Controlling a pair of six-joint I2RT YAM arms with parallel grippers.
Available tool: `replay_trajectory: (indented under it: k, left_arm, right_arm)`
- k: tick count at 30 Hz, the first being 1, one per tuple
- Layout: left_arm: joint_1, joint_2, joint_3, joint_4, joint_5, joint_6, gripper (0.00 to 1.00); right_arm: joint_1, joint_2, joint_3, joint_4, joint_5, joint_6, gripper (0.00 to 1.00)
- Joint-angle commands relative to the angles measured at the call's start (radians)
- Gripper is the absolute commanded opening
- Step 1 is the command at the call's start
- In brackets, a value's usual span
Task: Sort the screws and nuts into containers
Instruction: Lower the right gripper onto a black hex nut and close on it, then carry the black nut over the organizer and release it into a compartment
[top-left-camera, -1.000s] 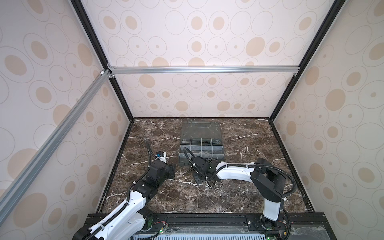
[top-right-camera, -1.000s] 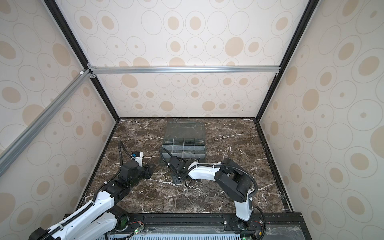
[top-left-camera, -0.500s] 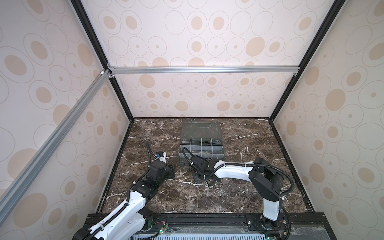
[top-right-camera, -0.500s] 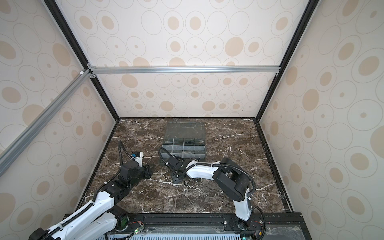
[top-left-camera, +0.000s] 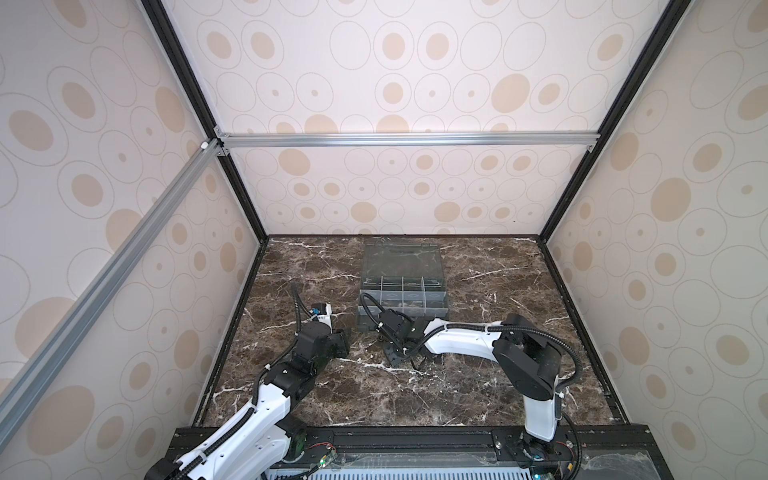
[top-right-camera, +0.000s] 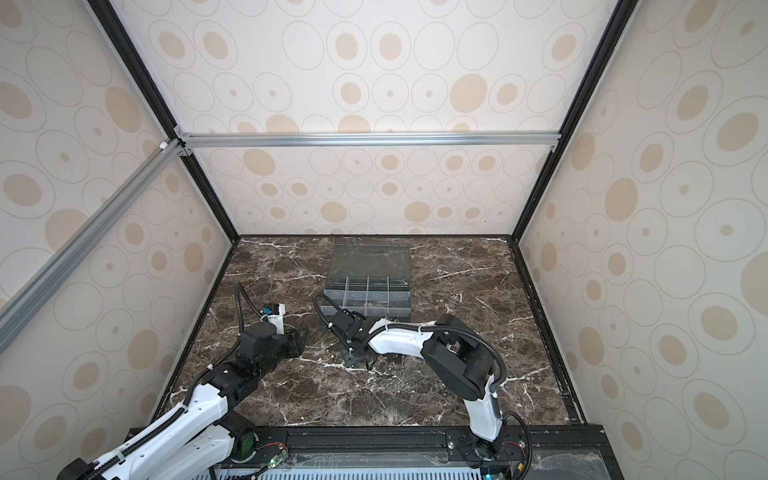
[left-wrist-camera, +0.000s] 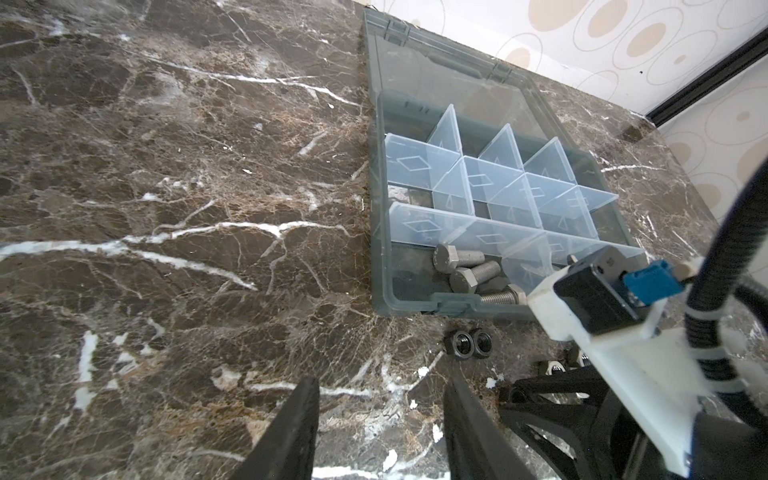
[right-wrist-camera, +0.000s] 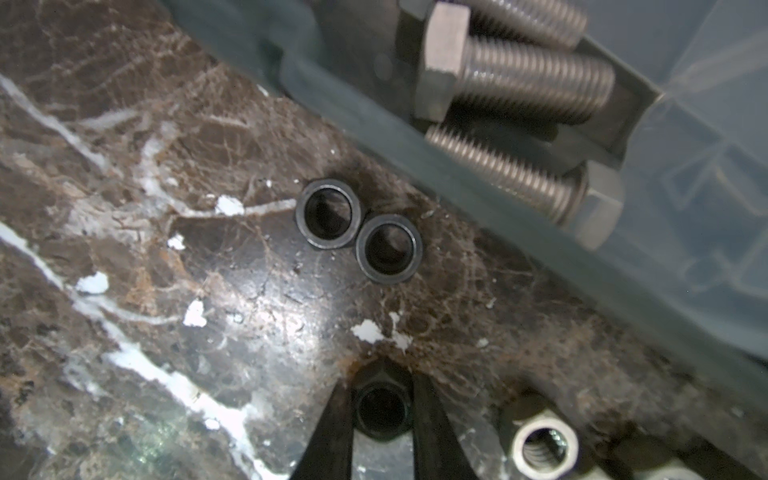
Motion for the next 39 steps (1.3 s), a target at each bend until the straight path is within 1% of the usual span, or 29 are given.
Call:
replay_trajectory:
  k: [1, 5, 13, 18, 23, 27, 39]
  left_arm:
    - [0.006, -0.01, 0.009, 0.01, -0.012, -0.014, 0.49]
    - [0.007, -0.014, 0.015, -0.021, -0.023, -0.014, 0.49]
    - [0.007, -0.043, 0.001, -0.027, -0.028, -0.03, 0.49]
    - [0.007, -0.051, 0.011, -0.042, -0.039, -0.029, 0.49]
    - [0.006, -0.083, -0.001, -0.044, -0.035, -0.033, 0.49]
    - [0.007, -0.11, -0.016, -0.04, -0.033, -0.04, 0.49]
    - [0.006, -0.117, -0.027, -0.024, -0.011, -0.049, 0.49]
  right_arm:
    - [0.006, 0.017, -0.008, -0.001, -0.009, 0.004, 0.18]
    - [0.006, 0.004, -0.013, 0.016, -0.019, 0.0, 0.16]
    - [0.005, -0.047, -0.015, 0.019, -0.017, -0.007, 0.15]
    - [0.003, -0.074, 0.024, 0.002, -0.019, -0.037, 0.15]
    - [-0.018, -0.083, 0.104, -0.001, -0.034, -0.068, 0.15]
    - [-0.05, -0.055, 0.197, -0.006, -0.042, -0.093, 0.15]
    - [-0.146, 0.146, 0.499, -0.049, -0.052, -0.143, 0.15]
